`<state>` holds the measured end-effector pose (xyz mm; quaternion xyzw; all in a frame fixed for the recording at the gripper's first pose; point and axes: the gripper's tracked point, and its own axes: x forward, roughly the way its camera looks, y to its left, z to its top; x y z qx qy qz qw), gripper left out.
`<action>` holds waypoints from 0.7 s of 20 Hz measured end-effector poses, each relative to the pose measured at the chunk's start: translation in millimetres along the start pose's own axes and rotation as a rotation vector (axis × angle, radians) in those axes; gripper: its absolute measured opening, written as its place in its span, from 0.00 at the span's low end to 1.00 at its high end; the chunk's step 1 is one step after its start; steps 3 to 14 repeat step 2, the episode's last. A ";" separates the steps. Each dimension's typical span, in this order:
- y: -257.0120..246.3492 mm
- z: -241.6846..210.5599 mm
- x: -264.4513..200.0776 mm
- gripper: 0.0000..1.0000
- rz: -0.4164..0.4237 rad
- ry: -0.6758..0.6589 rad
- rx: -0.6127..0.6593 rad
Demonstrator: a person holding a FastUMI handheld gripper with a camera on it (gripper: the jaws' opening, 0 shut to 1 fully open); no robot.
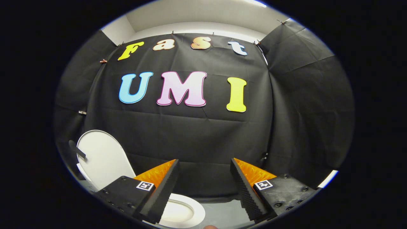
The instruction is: Open the toilet lid.
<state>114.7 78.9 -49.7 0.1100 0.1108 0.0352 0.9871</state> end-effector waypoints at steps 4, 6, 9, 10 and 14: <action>-2.6 1.3 0.5 0.99 -0.005 -0.002 -0.003; -2.6 1.3 0.5 0.99 -0.005 -0.002 -0.003; -2.6 1.3 0.5 0.99 -0.005 -0.002 -0.003; -2.6 1.3 0.5 0.99 -0.005 -0.002 -0.003; -2.6 1.3 0.5 0.99 -0.005 -0.002 -0.003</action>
